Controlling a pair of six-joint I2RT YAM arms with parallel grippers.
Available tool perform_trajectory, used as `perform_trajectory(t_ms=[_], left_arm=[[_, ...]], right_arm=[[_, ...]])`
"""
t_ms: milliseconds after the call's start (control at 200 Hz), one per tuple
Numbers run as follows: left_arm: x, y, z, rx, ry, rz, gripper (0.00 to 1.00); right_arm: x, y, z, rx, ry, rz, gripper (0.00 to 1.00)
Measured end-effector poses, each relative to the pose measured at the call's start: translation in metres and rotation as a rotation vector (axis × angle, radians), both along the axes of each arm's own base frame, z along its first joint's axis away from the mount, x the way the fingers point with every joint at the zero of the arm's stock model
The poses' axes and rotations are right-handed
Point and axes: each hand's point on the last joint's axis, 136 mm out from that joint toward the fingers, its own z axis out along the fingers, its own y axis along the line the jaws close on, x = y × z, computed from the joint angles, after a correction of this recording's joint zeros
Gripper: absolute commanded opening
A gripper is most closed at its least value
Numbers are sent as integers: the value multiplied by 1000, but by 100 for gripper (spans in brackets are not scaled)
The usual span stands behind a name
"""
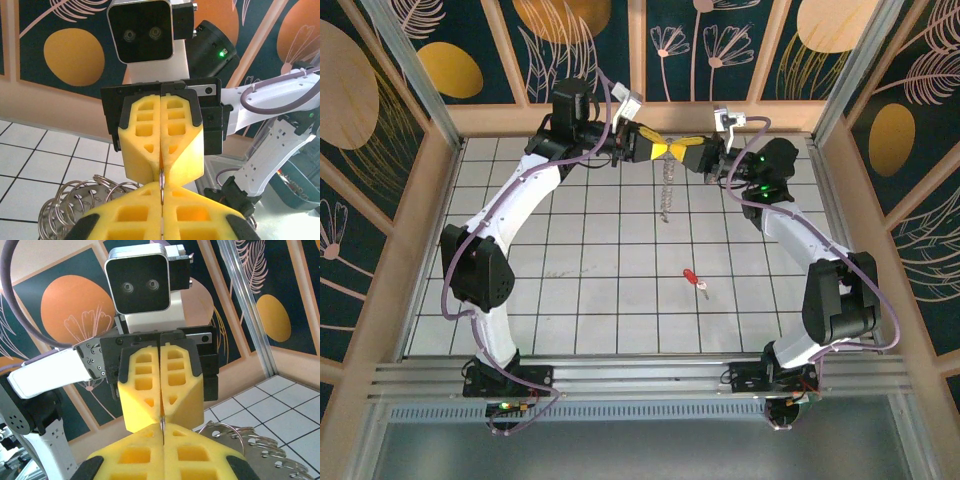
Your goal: Put the keys on the keyring
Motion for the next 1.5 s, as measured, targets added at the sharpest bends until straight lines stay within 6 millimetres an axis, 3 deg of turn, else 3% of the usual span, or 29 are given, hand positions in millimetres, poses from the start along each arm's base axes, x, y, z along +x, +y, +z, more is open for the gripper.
perform_trajectory(t_ms=[130, 345, 570, 761, 901, 1131, 1286, 1496], left_arm=[[8, -1, 2, -5, -13, 46, 46], [15, 3, 3, -15, -34, 144, 50], [26, 13, 22, -75, -40, 307, 51], [27, 15, 32, -156, 23, 318, 50], [20, 16, 53, -233, 37, 280, 43], [9, 17, 70, -314, 67, 205, 40], [5, 17, 70, -320, 84, 181, 41], [5, 17, 64, -315, 105, 178, 37]], right_arm=[[2, -2, -5, 0, 15, -12, 0], [8, -15, -3, 19, 7, -55, 0], [-1, -23, 26, 75, -90, -104, 0], [-6, -31, 51, 163, -165, -142, 0], [-9, -38, 66, 245, -201, -159, 0], [8, -41, 57, 331, -141, -156, 0], [26, -33, 43, 349, -60, -144, 0], [28, -16, 50, 379, -39, -98, 0]])
